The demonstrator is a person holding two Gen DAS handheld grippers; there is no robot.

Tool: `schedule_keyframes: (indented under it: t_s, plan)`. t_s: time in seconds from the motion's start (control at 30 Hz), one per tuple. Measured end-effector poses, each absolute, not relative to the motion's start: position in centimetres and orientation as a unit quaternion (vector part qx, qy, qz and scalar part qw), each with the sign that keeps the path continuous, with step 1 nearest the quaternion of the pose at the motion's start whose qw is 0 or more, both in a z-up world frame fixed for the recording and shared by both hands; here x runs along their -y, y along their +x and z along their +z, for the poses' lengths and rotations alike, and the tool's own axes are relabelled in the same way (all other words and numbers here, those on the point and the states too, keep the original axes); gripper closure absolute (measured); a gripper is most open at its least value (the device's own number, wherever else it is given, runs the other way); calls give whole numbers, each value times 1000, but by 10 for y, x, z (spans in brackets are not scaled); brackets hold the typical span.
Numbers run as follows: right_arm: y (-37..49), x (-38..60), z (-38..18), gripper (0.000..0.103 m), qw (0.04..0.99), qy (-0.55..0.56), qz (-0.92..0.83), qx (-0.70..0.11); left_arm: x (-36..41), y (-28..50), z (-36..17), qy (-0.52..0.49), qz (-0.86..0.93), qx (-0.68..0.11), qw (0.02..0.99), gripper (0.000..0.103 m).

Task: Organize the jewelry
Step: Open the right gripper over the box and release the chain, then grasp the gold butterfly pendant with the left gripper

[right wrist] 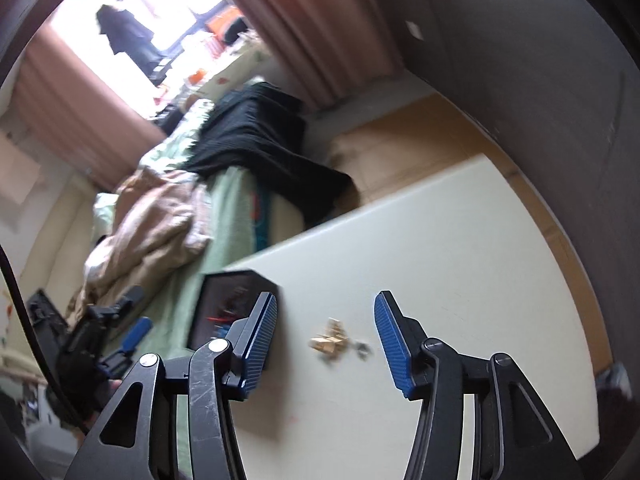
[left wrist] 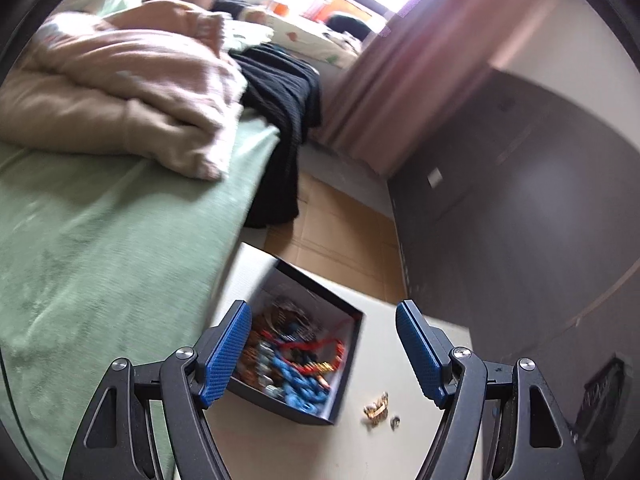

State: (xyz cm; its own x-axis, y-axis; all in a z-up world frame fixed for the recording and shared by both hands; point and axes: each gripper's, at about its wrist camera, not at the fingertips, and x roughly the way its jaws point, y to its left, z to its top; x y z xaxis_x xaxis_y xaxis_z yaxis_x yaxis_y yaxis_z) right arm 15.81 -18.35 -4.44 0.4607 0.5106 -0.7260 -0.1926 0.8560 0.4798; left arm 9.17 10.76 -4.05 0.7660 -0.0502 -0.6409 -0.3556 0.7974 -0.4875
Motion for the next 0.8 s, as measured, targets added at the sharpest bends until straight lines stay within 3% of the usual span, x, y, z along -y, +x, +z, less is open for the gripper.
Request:
schedule_keyframes:
  t_s: [0.5, 0.63, 0.7, 0.8]
  plan:
    - [177, 235, -78, 51, 806, 193, 171, -533, -10, 127, -68, -173, 44, -420, 890, 29]
    - [177, 247, -79, 51, 804, 206, 166, -533, 13, 134, -80, -137, 20, -445, 885, 43]
    - [177, 251, -79, 51, 804, 211, 162, -532, 22, 139, -90, -123, 13, -465, 877, 58]
    - [178, 257, -79, 51, 803, 216, 160, -532, 30, 145, -100, -111, 7, -480, 870, 63]
